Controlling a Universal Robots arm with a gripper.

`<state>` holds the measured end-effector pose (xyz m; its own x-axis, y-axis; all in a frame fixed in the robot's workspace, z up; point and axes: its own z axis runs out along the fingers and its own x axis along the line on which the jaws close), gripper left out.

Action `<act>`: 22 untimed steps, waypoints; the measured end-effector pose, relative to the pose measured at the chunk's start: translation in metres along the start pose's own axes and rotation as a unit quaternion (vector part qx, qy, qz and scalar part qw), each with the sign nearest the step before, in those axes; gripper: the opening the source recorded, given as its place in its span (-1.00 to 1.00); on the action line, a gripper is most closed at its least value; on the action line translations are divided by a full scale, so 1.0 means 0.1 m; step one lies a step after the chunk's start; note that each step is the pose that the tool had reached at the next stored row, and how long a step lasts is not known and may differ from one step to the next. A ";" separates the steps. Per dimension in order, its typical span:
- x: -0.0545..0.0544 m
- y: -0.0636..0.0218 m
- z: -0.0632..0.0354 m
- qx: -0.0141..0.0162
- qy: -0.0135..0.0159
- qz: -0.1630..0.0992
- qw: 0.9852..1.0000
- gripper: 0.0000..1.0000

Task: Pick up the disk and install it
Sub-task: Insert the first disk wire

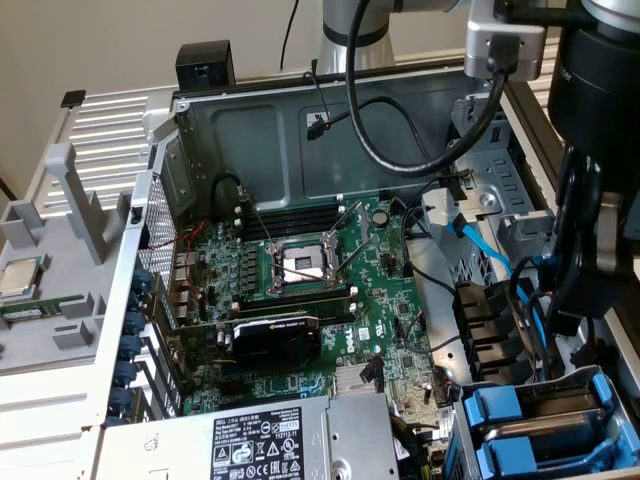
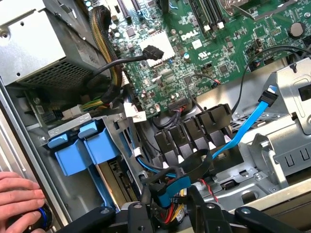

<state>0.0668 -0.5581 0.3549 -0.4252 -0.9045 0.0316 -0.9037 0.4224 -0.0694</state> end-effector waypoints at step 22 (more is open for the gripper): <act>-0.07 0.061 -0.012 0.007 0.008 0.000 1.000 -0.30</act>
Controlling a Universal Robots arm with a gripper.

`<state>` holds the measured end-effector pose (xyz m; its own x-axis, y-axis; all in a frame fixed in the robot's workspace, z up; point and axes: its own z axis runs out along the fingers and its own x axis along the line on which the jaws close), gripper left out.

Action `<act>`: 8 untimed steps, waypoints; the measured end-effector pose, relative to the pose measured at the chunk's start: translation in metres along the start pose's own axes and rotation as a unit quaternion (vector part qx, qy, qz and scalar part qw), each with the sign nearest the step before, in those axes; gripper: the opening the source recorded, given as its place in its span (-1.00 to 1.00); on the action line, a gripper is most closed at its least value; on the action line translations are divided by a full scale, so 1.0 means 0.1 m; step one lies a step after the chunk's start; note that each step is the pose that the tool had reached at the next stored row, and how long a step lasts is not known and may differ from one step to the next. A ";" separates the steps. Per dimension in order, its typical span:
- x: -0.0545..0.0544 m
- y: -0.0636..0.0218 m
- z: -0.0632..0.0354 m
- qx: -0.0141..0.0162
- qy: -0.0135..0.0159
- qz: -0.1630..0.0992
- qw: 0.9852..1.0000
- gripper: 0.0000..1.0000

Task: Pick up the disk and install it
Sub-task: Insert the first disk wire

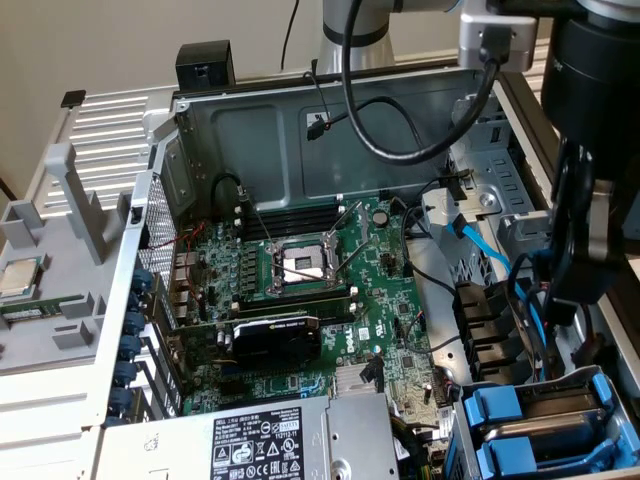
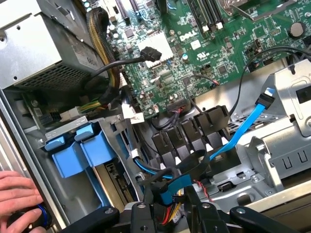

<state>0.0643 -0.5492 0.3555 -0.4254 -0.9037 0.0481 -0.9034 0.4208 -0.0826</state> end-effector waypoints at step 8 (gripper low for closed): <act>-0.04 0.090 -0.010 0.017 0.020 -0.001 1.000 -0.30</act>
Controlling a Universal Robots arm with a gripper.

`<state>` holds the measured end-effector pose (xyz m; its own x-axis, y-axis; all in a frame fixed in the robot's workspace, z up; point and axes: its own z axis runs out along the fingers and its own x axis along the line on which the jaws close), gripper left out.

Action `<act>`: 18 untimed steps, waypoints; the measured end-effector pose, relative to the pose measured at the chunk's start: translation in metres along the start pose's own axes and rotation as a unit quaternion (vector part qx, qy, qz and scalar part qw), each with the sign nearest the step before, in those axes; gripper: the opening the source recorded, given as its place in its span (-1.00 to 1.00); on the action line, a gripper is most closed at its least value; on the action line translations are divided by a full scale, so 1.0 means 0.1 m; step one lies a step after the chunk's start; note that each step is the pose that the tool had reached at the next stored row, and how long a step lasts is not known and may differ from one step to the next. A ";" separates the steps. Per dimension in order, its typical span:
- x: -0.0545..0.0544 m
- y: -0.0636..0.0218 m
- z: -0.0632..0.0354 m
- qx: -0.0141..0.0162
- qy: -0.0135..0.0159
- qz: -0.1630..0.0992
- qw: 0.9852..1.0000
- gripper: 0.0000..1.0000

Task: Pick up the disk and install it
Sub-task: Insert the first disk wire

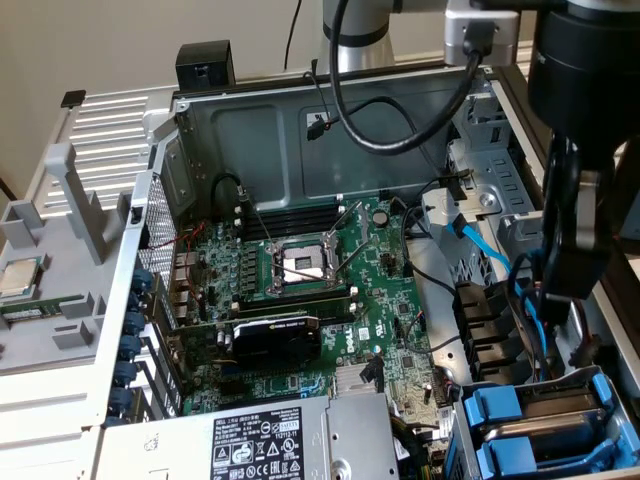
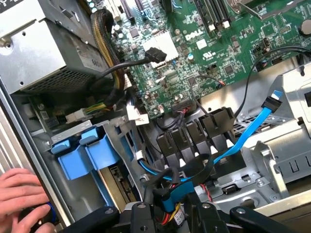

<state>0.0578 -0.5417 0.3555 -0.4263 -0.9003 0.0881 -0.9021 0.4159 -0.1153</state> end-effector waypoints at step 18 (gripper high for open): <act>-0.04 0.174 -0.023 0.050 0.011 0.004 0.999 -0.30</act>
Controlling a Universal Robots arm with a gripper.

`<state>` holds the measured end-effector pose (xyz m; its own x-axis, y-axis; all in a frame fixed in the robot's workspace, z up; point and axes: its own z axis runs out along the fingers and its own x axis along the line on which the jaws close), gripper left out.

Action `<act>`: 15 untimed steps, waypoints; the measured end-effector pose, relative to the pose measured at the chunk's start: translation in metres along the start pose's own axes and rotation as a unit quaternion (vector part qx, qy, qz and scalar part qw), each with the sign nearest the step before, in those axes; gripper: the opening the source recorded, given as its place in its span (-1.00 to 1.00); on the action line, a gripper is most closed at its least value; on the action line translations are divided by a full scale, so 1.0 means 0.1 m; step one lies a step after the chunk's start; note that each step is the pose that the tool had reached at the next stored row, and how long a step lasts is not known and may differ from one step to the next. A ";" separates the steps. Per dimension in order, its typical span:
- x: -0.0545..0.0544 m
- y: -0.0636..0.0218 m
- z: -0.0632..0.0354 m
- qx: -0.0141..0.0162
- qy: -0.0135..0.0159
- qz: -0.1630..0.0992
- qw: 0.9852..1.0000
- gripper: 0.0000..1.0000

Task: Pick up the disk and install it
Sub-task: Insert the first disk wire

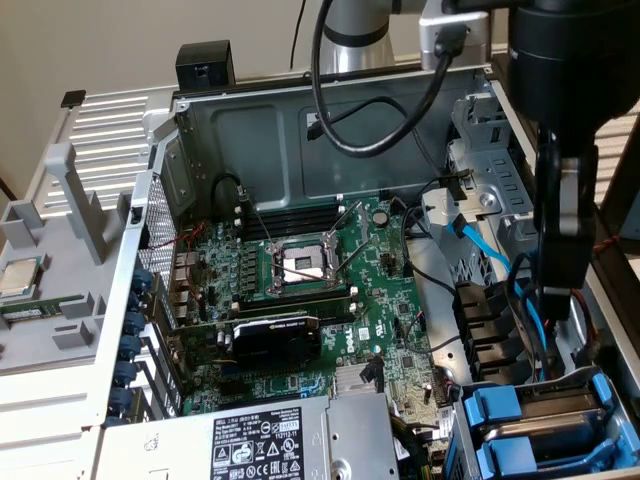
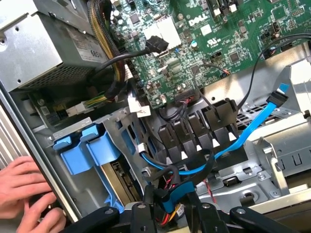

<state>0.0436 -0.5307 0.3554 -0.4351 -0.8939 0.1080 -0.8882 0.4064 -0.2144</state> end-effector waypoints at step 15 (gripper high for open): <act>0.01 0.024 0.006 0.013 0.018 0.030 0.999 -0.30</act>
<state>0.0413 -0.5304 0.3544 -0.4931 -0.8603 0.1291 -0.8562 0.4537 -0.2470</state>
